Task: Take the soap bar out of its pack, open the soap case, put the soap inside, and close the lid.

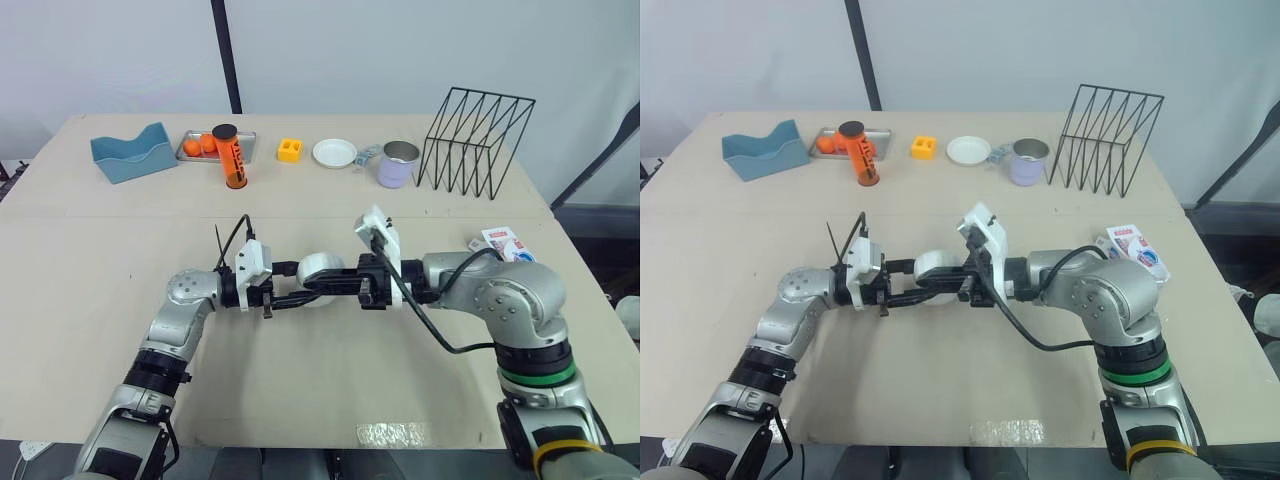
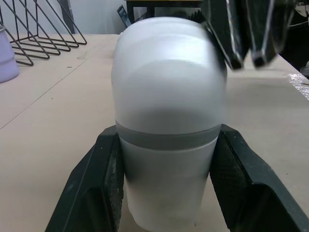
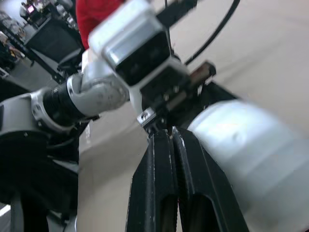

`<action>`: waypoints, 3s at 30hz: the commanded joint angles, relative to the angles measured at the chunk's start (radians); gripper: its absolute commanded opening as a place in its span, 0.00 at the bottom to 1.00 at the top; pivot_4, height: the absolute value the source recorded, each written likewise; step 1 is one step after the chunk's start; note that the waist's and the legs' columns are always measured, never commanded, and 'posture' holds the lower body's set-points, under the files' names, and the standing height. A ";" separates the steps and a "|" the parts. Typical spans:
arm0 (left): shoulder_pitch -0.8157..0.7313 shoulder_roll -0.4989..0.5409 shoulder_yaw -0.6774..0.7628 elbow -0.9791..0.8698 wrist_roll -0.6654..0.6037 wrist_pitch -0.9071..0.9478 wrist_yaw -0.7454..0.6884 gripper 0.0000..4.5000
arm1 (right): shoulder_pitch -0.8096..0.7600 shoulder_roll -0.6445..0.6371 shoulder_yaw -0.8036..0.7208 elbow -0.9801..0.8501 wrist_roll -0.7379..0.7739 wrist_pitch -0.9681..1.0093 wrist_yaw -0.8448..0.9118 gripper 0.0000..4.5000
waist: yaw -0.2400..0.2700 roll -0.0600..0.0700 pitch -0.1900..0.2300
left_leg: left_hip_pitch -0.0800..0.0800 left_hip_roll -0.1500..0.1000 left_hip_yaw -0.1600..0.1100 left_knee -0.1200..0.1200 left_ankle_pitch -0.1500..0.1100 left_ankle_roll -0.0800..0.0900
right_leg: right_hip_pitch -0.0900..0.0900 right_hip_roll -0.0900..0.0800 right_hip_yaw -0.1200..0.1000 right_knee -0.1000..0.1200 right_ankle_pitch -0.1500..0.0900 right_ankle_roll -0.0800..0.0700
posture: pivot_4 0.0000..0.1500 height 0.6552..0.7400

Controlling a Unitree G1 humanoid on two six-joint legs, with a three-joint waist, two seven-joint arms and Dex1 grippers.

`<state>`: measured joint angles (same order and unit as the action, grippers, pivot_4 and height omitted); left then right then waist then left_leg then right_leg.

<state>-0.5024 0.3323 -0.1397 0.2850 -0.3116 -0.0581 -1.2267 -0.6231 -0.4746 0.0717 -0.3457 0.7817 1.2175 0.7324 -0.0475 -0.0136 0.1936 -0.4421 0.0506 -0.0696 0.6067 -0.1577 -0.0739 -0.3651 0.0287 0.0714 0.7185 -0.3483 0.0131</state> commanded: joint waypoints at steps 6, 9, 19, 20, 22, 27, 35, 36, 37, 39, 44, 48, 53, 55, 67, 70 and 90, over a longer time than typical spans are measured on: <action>0.014 0.027 0.008 -0.050 -0.021 0.022 -0.015 0.43 | -0.024 0.007 -0.172 -0.038 0.145 -0.015 0.002 0.03 | 0.000 0.000 0.000 | 0.000 0.000 0.000 0.000 0.000 0.000 | 0.000 0.000 0.000 0.000 0.000 0.000 | 1.00 0.97; 0.023 0.058 0.025 -0.112 -0.067 0.130 -0.015 0.43 | -0.015 -0.017 -0.187 -0.054 0.106 -0.053 -0.018 0.03 | 0.000 0.000 0.000 | 0.000 0.000 0.000 0.000 0.000 0.000 | 0.000 0.000 0.000 0.000 0.000 0.000 | 1.00 0.97; 0.023 0.206 0.133 -0.309 -0.388 0.713 0.035 0.43 | 0.107 -0.148 -0.210 -0.103 0.014 -0.179 0.023 0.41 | 0.000 0.000 0.000 | 0.000 0.000 0.000 0.000 0.000 0.000 | 0.000 0.000 0.000 0.000 0.000 0.001 | 1.00 0.97; 0.029 0.219 0.143 -0.334 -0.429 0.769 0.038 0.43 | 0.117 -0.162 -0.211 -0.102 0.005 -0.196 0.033 0.47 | 0.000 0.000 0.000 | 0.000 0.000 0.000 -0.001 0.000 0.000 | 0.000 0.000 0.000 0.000 -0.001 0.001 | 1.00 0.97; 0.033 0.234 0.156 -0.364 -0.482 0.870 0.049 0.43 | 0.125 -0.180 -0.222 -0.092 0.002 -0.217 0.043 0.59 | 0.000 -0.001 0.000 | 0.000 0.000 0.000 0.000 0.000 0.000 | 0.000 0.000 0.000 0.000 -0.001 0.001 | 1.00 0.97; 0.000 0.225 0.185 -0.352 -0.597 1.089 0.148 0.43 | 0.166 -0.245 -0.221 -0.087 -0.031 -0.282 0.098 0.93 | 0.000 -0.001 0.001 | 0.000 0.000 0.000 -0.001 0.000 0.000 | 0.000 0.000 0.001 -0.001 -0.001 0.002 | 1.00 0.97; -0.098 0.143 0.211 -0.255 -0.668 1.335 0.337 0.43 | 0.223 -0.288 -0.171 -0.100 -0.071 -0.348 0.154 0.93 | 0.001 -0.001 0.001 | 0.000 0.000 0.000 0.000 0.000 0.000 | 0.001 0.000 0.001 -0.001 -0.001 0.002 | 1.00 0.97; -0.108 0.124 0.222 -0.242 -0.672 1.346 0.365 0.43 | 0.224 -0.285 -0.164 -0.096 -0.081 -0.354 0.149 0.93 | 0.001 -0.001 0.001 | 0.000 0.000 0.000 0.000 0.000 0.000 | 0.001 0.000 0.001 -0.001 -0.001 0.002 | 1.00 0.97; -0.129 0.100 0.253 -0.210 -0.695 1.381 0.401 0.43 | 0.225 -0.282 -0.158 -0.092 -0.088 -0.357 0.144 0.93 | 0.001 -0.001 0.001 | 0.000 0.000 0.000 0.000 0.000 0.000 | 0.001 0.000 0.001 -0.001 -0.001 0.002 | 1.00 0.97; -0.164 0.062 0.304 -0.160 -0.722 1.427 0.471 0.43 | 0.229 -0.281 -0.150 -0.091 -0.094 -0.367 0.144 0.93 | 0.002 -0.002 0.001 | 0.000 0.000 0.000 0.000 0.000 0.000 | 0.001 0.000 0.001 -0.001 -0.001 0.003 | 1.00 0.97; -0.235 -0.002 0.367 -0.089 -0.730 1.574 0.606 0.43 | 0.229 -0.275 -0.137 -0.089 -0.099 -0.381 0.143 0.93 | 0.001 -0.002 0.001 | 0.000 -0.001 0.000 0.000 0.000 0.000 | 0.001 0.000 0.001 -0.001 -0.002 0.003 | 1.00 0.97; -0.252 -0.029 0.358 -0.058 -0.676 1.646 0.686 0.43 | 0.224 -0.268 -0.129 -0.085 -0.104 -0.386 0.136 0.93 | 0.002 -0.002 0.001 | 0.000 -0.002 -0.001 0.001 0.000 0.000 | 0.002 -0.001 0.001 -0.001 -0.002 0.003 | 1.00 0.97; -0.259 -0.035 0.330 -0.039 -0.644 1.672 0.764 0.43 | 0.227 -0.261 -0.117 -0.088 -0.109 -0.393 0.127 0.93 | 0.002 -0.002 0.001 | 0.000 -0.002 -0.001 0.001 0.001 -0.001 | 0.002 -0.001 0.001 -0.001 -0.002 0.003 | 1.00 0.97; -0.263 -0.033 0.320 -0.027 -0.624 1.672 0.791 0.43 | 0.227 -0.257 -0.115 -0.088 -0.110 -0.397 0.125 0.93 | 0.002 -0.002 0.001 | 0.000 -0.002 -0.001 0.001 0.001 -0.002 | 0.002 -0.001 0.001 -0.001 -0.002 0.003 | 1.00 0.97; -0.284 0.034 0.294 -0.042 -0.648 1.672 0.813 0.97 | 0.215 -0.243 -0.101 -0.080 -0.124 -0.409 0.121 1.00 | 0.002 -0.002 0.001 | 0.001 -0.002 -0.001 0.000 0.002 -0.003 | 0.002 -0.002 0.001 0.000 -0.002 0.003 | 1.00 0.97; -0.295 0.124 0.283 -0.083 -0.691 1.672 0.761 0.97 | 0.213 -0.242 -0.100 -0.077 -0.124 -0.412 0.120 1.00 | 0.000 -0.002 0.001 | 0.002 -0.002 -0.001 -0.001 0.002 -0.003 | 0.002 -0.001 0.001 0.000 -0.002 0.003 | 1.00 0.97; 0.331 0.506 0.274 -0.509 -0.243 0.537 0.190 0.97 | 0.374 -0.320 -0.113 -0.020 -0.278 -0.535 0.126 1.00 | 0.008 -0.003 0.002 | 0.002 -0.002 0.001 -0.006 0.003 -0.006 | 0.001 -0.003 0.003 -0.003 -0.002 0.003 | 1.00 0.97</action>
<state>-0.2836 0.8450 0.0133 -0.1476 -0.5880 0.6263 -1.0509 -0.3100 -0.7624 -0.0003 -0.3502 0.5269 0.7218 0.8498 -0.0391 -0.0170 0.1951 -0.4399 0.0491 -0.0682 0.6006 -0.1548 -0.0792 -0.3644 0.0258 0.0742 0.7157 -0.3498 0.0157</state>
